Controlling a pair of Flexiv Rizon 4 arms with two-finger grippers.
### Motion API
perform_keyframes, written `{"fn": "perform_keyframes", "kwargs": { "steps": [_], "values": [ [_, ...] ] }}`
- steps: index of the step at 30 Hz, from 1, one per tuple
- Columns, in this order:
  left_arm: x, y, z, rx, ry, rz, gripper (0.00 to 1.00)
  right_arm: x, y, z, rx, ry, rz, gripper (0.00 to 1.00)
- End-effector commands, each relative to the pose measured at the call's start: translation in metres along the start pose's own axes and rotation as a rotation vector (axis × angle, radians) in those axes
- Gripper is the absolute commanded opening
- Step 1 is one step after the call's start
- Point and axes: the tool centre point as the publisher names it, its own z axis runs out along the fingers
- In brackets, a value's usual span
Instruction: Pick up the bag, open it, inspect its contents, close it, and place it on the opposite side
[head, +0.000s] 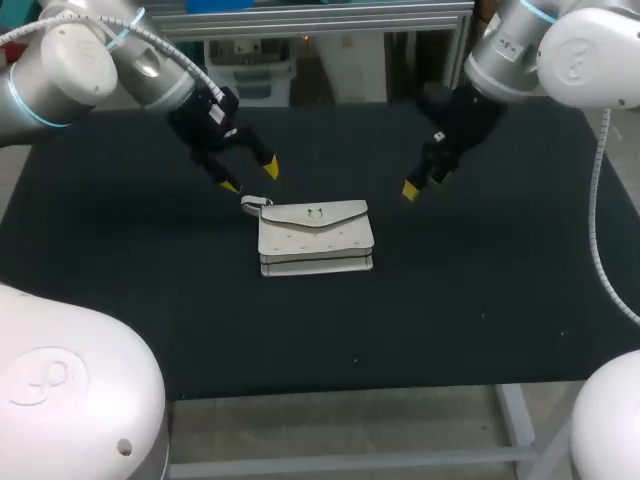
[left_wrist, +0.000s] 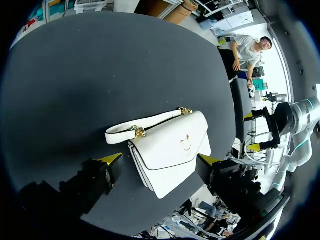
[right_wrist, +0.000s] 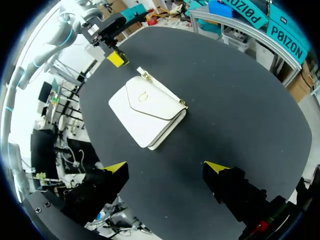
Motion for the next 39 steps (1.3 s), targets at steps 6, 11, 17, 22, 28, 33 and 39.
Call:
{"fn": "perform_keyframes", "kwargs": {
  "steps": [6,11,17,22,28,33,39],
  "values": [
    [0.001,0.000,0.000,0.000,-0.003,-0.001,1.00,0.005,-0.007,0.001,-0.068,-0.043,0.000,1.00],
    [-0.001,-0.003,0.008,0.049,0.031,-0.116,1.00,0.011,-0.003,0.005,-0.103,-0.019,0.088,1.00],
    [-0.009,0.001,0.014,0.100,0.107,-0.294,1.00,0.014,0.000,0.013,-0.081,0.052,0.349,1.00],
    [-0.014,0.001,0.017,0.118,0.112,-0.344,1.00,0.018,0.002,0.019,-0.061,0.114,0.478,1.00],
    [-0.015,0.001,0.014,0.074,0.145,-0.434,1.00,0.026,0.004,0.021,-0.058,0.116,0.484,1.00],
    [-0.015,0.001,0.014,0.074,0.145,-0.434,1.00,0.026,0.004,0.021,-0.058,0.116,0.484,1.00],
    [-0.015,0.001,0.014,0.074,0.145,-0.434,1.00,0.026,0.004,0.021,-0.058,0.116,0.484,1.00]
  ]
}}
